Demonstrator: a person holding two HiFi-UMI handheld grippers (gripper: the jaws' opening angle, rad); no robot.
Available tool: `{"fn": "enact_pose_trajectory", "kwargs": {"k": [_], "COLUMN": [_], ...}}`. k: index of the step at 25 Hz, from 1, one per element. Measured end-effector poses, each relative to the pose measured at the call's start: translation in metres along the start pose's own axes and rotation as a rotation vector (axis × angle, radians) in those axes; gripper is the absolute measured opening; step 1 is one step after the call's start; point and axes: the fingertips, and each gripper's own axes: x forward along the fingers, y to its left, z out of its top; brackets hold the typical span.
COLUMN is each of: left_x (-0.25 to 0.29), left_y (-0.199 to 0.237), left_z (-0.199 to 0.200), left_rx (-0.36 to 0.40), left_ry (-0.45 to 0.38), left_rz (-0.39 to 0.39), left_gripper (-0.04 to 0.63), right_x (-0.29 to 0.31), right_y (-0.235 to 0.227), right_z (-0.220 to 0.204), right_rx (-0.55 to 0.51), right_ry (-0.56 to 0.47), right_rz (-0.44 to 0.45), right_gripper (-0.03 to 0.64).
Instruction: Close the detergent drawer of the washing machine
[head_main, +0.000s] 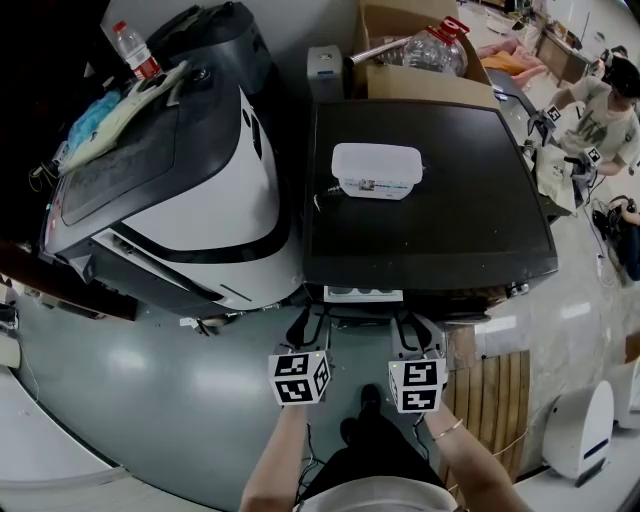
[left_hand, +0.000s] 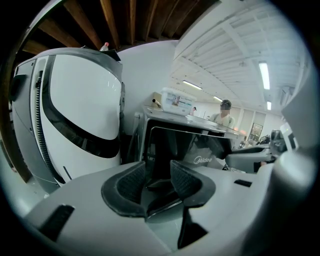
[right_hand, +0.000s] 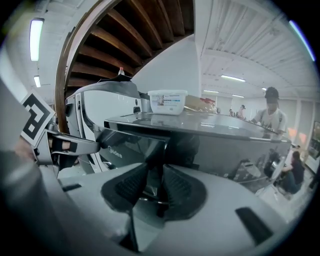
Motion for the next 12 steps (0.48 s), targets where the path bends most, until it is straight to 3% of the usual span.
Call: {"fn": "enact_pose_trajectory", "kwargs": {"k": [12], "left_x": [0.019], "left_y": [0.005], "left_z": [0.012], "left_rx": [-0.014], "left_ry": [-0.008], "left_rz": [0.006], "left_gripper": [0.135], "right_x": [0.018], "right_y": [-0.007], "right_z": [0.013], "right_rx": [0.007], "right_ry": [-0.006], "right_rz": [-0.019], "right_gripper": [0.104]}}
